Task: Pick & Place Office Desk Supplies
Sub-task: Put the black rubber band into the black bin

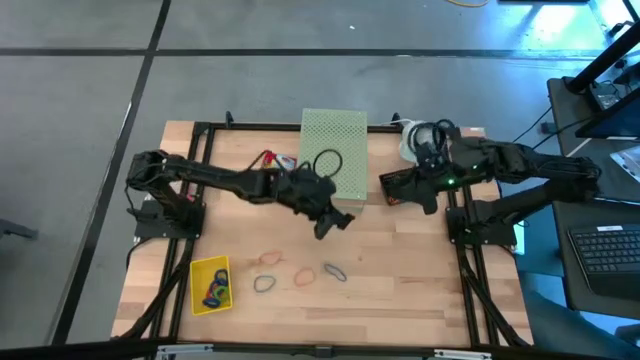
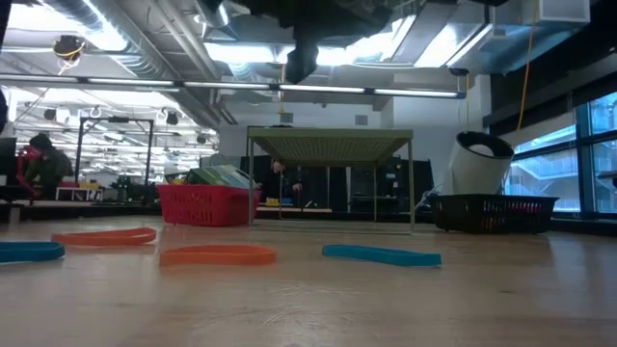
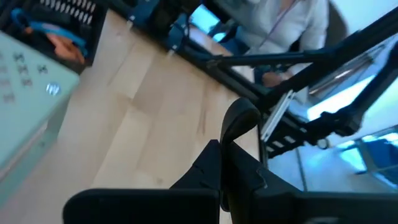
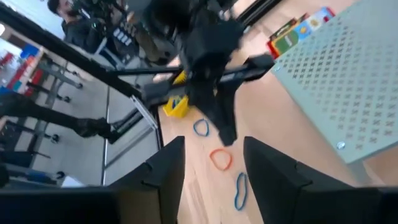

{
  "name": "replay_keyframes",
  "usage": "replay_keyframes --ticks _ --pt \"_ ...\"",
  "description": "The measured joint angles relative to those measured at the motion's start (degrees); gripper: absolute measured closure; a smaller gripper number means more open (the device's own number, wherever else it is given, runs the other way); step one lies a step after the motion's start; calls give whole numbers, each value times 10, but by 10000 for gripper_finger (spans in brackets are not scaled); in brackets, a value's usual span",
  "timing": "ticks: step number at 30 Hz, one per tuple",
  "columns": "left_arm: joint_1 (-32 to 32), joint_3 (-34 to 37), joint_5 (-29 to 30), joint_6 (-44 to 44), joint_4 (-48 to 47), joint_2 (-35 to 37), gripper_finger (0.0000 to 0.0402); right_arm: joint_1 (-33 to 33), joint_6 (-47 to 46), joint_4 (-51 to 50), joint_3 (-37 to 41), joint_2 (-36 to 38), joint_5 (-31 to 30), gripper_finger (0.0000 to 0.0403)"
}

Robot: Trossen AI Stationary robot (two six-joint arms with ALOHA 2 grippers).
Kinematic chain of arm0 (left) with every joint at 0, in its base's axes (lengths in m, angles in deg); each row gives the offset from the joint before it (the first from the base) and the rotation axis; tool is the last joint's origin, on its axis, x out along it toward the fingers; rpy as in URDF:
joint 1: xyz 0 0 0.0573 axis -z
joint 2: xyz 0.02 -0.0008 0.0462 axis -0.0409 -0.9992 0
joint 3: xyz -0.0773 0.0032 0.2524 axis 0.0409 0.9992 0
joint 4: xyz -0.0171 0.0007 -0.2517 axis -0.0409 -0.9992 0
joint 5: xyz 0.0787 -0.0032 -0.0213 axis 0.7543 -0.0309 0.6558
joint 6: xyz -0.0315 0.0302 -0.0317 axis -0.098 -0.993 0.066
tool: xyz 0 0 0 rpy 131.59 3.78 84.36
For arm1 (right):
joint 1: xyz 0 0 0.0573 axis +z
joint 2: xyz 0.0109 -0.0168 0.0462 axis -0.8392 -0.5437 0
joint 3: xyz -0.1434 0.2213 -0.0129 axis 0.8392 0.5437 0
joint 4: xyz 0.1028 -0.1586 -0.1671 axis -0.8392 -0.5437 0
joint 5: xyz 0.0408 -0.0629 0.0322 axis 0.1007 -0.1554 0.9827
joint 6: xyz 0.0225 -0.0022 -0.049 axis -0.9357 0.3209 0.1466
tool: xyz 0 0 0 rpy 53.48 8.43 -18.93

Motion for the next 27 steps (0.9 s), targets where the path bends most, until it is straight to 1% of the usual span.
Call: replay_keyframes --ticks 2,7,11,17,20,22,27 --pt "-14 0 -20 0 19 -1 399 12 -1 0 0 -10 -5 248" --pt "-37 0 -45 -2 67 -1 399 37 -5 8 0 -47 -45 267" --pt "-48 -14 -55 -3 69 -1 399 39 -1 27 0 -78 -48 270" --pt "-51 -45 -71 -27 69 -1 399 39 3 52 0 -118 -53 244" --pt "-51 -51 -77 -28 54 0 399 39 4 89 0 -124 -57 227" --pt "-51 -51 -83 -30 47 -1 399 38 3 94 0 -127 -60 219" --pt "-52 -51 -85 -28 49 -1 399 35 3 93 1 -131 -60 217"
